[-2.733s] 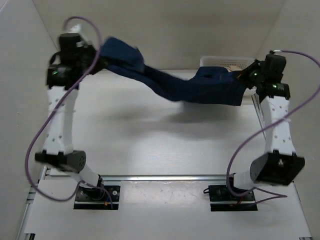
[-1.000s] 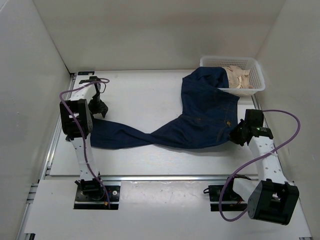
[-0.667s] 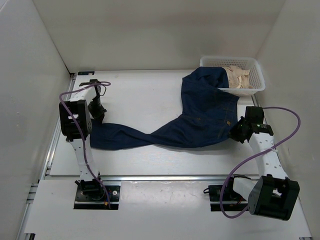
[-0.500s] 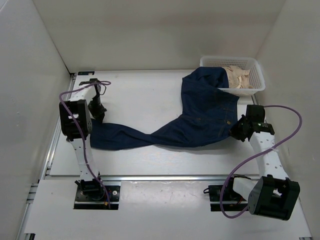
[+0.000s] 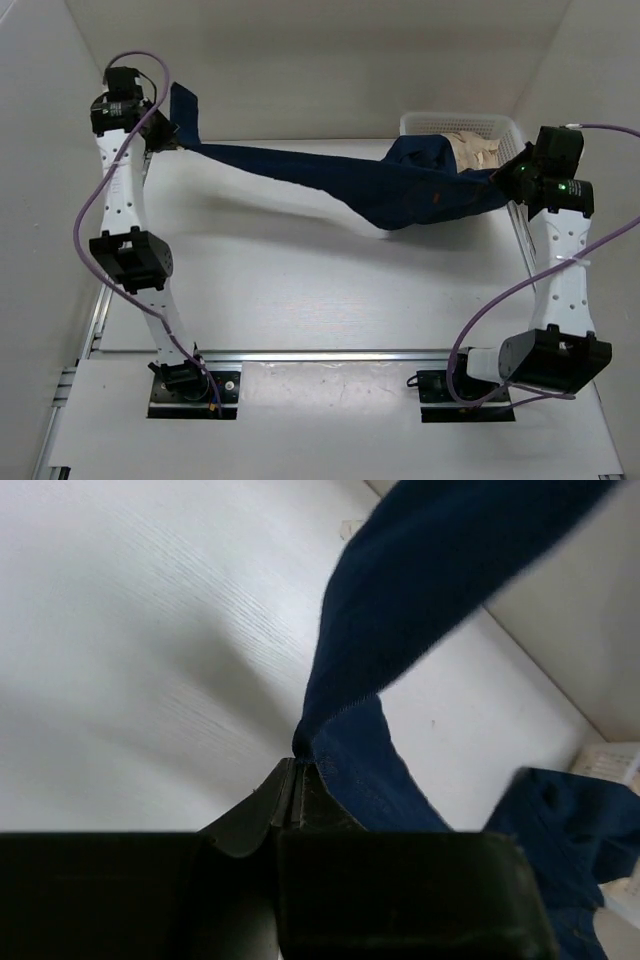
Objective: Fold and stack the trousers
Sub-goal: Flatten the trousers out
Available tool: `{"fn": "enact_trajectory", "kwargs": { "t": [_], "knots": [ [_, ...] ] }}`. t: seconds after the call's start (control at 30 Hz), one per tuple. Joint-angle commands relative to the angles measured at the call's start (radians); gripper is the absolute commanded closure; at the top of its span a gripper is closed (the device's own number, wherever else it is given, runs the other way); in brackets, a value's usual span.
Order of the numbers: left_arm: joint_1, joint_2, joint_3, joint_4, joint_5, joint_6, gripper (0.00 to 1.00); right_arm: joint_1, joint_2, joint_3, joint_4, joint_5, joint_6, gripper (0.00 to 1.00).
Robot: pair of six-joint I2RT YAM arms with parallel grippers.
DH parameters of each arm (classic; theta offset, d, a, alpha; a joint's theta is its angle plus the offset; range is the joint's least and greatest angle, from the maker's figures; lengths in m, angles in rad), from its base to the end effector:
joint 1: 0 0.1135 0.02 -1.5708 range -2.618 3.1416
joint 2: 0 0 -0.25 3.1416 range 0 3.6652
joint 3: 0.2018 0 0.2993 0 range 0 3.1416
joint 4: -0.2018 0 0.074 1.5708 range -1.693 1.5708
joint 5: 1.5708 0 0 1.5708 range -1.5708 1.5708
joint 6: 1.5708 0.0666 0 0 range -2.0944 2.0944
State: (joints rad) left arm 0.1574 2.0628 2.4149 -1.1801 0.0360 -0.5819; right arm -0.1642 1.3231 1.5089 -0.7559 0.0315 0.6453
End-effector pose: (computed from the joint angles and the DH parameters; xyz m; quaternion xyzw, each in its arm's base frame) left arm 0.4821 0.0741 0.3878 -0.3305 0.8711 -0.0928 0.3512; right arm 0.3490 -0.0600 0.3931 0.3524 0.8034 0.1009 0.4692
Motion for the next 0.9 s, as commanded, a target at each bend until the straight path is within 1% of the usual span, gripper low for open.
{"fn": "enact_trajectory", "kwargs": {
  "t": [0.0, 0.07, 0.1, 0.13, 0.17, 0.2, 0.23, 0.27, 0.3, 0.33, 0.37, 0.4, 0.43, 0.47, 0.5, 0.53, 0.63, 0.67, 0.7, 0.73, 0.77, 0.8, 0.83, 0.87],
  "knots": [
    [0.031, -0.184, -0.206, 0.049, 0.061, -0.012, 0.9, -0.018, -0.088, -0.048, -0.065, 0.079, -0.033, 1.0],
    [0.045, -0.265, -0.356, 0.092, 0.061, -0.012, 0.9, -0.018, -0.172, -0.129, -0.074, 0.096, -0.033, 1.0],
    [0.06, -0.336, -0.51, 0.129, 0.042, -0.012, 0.9, -0.018, -0.205, -0.227, -0.083, 0.096, -0.024, 1.0],
    [0.06, -0.372, -0.589, 0.145, 0.024, -0.012, 0.9, -0.018, -0.276, -0.278, -0.083, 0.096, -0.024, 1.0],
    [0.06, -0.406, -0.667, 0.155, 0.009, -0.012, 0.9, -0.018, -0.315, -0.33, -0.097, 0.096, 0.002, 1.0],
    [0.06, -0.476, -0.82, 0.155, -0.025, -0.041, 0.9, -0.018, -0.356, -0.433, -0.106, 0.096, 0.002, 1.0],
    [0.07, -0.513, -0.9, 0.165, -0.025, -0.056, 0.9, -0.018, -0.442, -0.481, -0.12, 0.096, 0.02, 1.0],
    [0.07, -0.551, -0.977, 0.175, -0.034, -0.07, 0.9, -0.018, -0.487, -0.524, -0.172, 0.132, 0.06, 0.97],
    [0.095, -0.625, -1.11, 0.184, -0.035, -0.096, 0.79, -0.018, -0.574, -0.599, -0.198, 0.142, 0.074, 0.91],
    [0.115, -0.659, -1.164, 0.185, -0.025, -0.096, 0.68, -0.018, -0.602, -0.619, -0.229, 0.156, 0.085, 0.76],
    [0.14, -0.687, -1.197, 0.198, -0.001, -0.082, 0.49, -0.018, -0.614, -0.628, -0.297, 0.175, 0.097, 0.58],
    [0.19, -0.708, -1.211, 0.198, 0.025, -0.052, 0.33, -0.018, -0.614, -0.628, -0.298, 0.194, 0.108, 0.31],
    [0.208, -0.736, -1.189, 0.198, 0.025, -0.038, 0.16, -0.018, -0.614, -0.628, -0.309, 0.194, 0.094, 0.19],
    [0.22, -0.736, -1.159, 0.189, 0.036, -0.026, 0.12, -0.018, -0.614, -0.612, -0.309, 0.208, 0.094, 0.14],
    [0.22, -0.75, -1.124, 0.175, 0.036, -0.026, 0.12, -0.018, -0.605, -0.599, -0.29, 0.208, 0.094, 0.12],
    [0.22, -0.763, -1.052, 0.163, 0.019, -0.016, 0.12, -0.018, -0.596, -0.569, -0.274, 0.188, 0.085, 0.12],
    [0.22, -0.779, -0.958, 0.152, 0.019, -0.007, 0.23, -0.018, -0.547, -0.512, -0.203, 0.121, 0.064, 0.12],
    [0.211, -0.794, -0.958, 0.163, 0.007, -0.007, 0.3, -0.018, -0.536, -0.503, -0.183, 0.101, 0.054, 0.12],
    [0.211, -0.805, -0.947, 0.163, 0.007, 0.007, 0.47, -0.018, -0.513, -0.503, -0.14, 0.081, 0.044, 0.16],
    [0.199, -0.805, -0.947, 0.175, 0.007, 0.025, 0.61, -0.018, -0.5, -0.492, -0.119, 0.053, 0.009, 0.27],
    [0.199, -0.805, -0.97, 0.175, 0.007, 0.025, 0.74, -0.018, -0.483, -0.483, -0.105, 0.003, -0.007, 0.33],
    [0.199, -0.791, -0.987, 0.175, 0.019, 0.037, 0.86, -0.018, -0.449, -0.483, -0.093, -0.014, -0.016, 0.41],
    [0.199, -0.782, -1.005, 0.163, 0.019, 0.048, 0.9, -0.018, -0.435, -0.483, -0.092, -0.034, -0.033, 0.47],
    [0.199, -0.762, -1.058, 0.163, 0.03, 0.048, 0.9, -0.018, -0.423, -0.483, -0.083, -0.051, -0.033, 0.55]
  ]
}}
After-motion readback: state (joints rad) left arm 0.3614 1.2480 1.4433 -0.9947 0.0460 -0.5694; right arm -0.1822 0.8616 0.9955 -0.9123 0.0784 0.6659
